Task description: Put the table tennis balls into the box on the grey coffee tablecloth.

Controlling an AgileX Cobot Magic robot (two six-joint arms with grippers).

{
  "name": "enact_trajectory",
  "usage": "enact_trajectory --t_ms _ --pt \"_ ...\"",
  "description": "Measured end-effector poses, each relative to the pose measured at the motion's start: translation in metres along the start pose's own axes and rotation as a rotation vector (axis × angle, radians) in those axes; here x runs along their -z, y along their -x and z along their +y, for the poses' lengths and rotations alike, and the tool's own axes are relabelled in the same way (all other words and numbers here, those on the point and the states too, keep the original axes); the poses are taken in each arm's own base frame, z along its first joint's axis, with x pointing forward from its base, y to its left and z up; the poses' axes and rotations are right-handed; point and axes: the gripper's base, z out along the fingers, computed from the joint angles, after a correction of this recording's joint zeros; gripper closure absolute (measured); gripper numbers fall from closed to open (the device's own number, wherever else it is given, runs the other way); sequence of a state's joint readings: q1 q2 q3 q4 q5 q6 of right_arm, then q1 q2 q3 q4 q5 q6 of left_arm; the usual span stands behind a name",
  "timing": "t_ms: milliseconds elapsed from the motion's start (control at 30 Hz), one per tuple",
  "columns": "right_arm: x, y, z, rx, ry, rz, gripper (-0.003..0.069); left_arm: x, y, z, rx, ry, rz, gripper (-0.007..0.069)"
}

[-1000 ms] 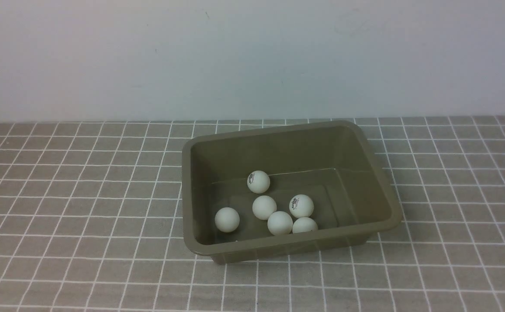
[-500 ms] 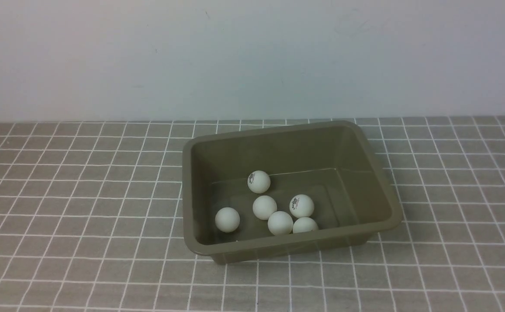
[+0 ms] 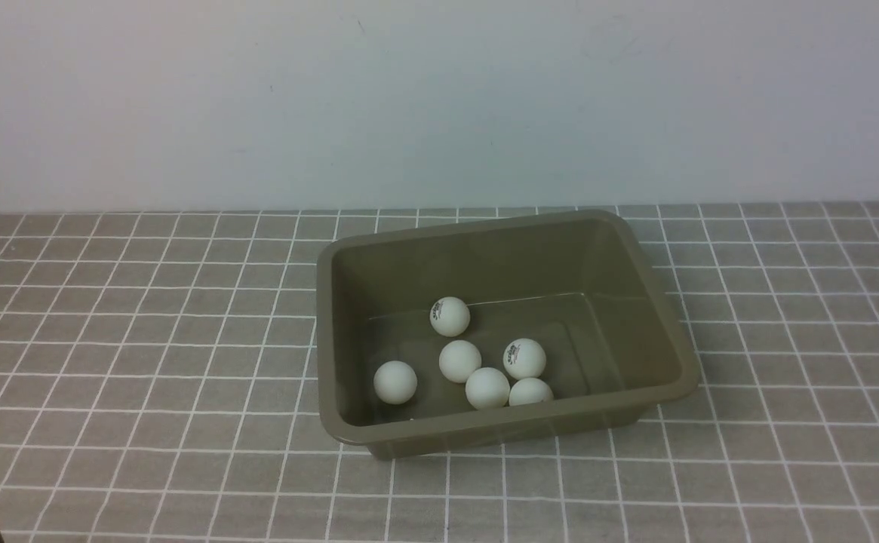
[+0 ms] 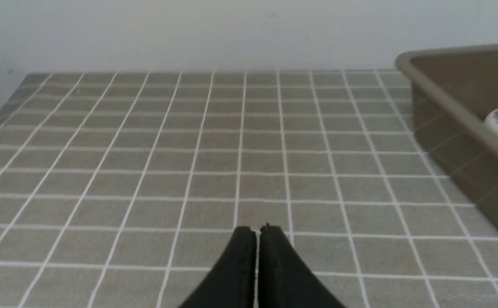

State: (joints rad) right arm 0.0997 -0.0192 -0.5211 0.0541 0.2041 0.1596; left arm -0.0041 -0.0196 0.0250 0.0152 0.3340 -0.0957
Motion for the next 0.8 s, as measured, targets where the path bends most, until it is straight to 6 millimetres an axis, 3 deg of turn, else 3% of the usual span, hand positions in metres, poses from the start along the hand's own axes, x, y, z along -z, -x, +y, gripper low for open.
enact_trajectory --t_ms 800 --pt "0.0000 0.0000 0.0000 0.000 0.000 0.000 0.0673 -0.0002 -0.0044 -0.0026 -0.052 -0.053 0.044 0.0629"
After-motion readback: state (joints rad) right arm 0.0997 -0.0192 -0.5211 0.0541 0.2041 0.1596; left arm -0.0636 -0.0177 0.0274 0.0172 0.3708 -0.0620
